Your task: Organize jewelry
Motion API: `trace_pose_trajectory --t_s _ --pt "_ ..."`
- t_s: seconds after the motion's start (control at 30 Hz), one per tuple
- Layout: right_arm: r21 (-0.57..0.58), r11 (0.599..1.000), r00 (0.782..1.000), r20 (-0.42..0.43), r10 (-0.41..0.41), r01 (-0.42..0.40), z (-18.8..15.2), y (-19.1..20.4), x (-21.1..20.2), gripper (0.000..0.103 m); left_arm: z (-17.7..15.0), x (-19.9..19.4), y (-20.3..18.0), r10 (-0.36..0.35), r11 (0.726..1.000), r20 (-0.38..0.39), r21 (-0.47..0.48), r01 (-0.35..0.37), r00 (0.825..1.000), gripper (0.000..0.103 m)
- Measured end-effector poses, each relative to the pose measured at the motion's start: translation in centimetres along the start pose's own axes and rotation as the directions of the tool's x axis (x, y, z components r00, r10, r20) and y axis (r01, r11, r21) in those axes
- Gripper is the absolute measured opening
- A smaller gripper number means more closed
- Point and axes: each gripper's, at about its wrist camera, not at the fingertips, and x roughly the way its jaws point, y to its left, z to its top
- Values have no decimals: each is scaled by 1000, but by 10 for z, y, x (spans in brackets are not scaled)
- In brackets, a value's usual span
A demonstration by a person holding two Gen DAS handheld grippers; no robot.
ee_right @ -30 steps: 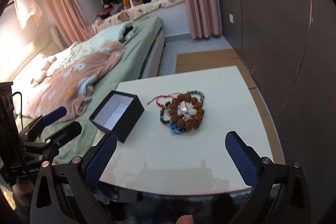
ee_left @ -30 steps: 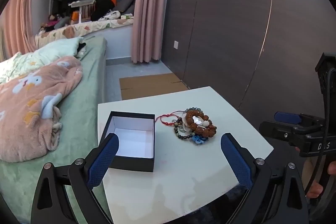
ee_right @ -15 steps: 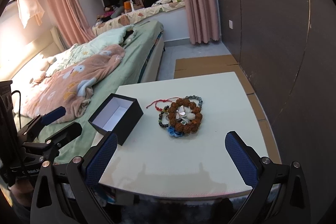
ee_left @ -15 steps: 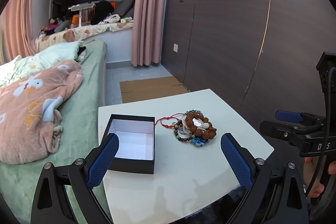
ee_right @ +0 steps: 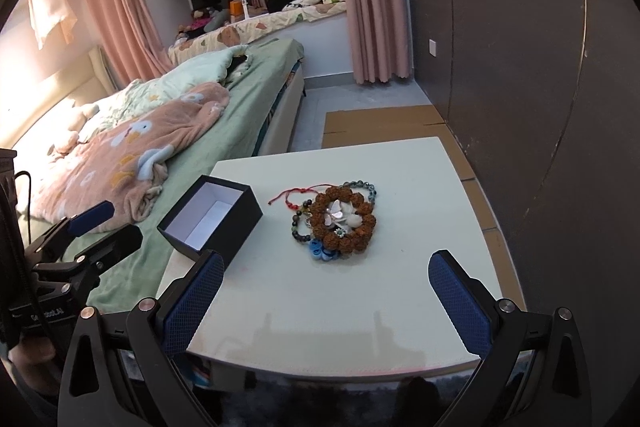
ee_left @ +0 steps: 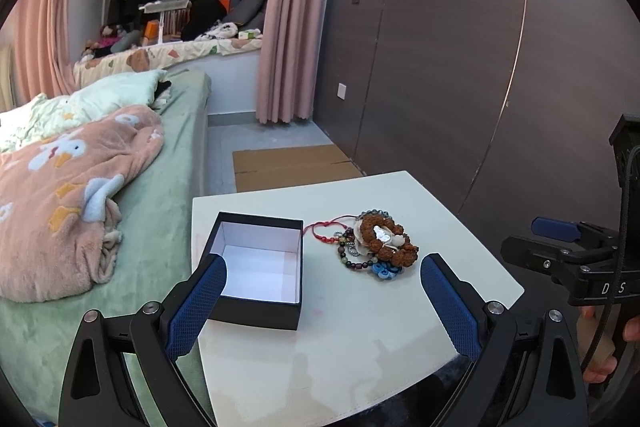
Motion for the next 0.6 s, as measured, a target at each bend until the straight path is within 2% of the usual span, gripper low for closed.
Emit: trace_pose_trajectory --t_s 0.6 --pt "8 1000 1000 5 3 -3 1 -3 1 103 -2 -3 0 27 999 18 24 -28 999 98"
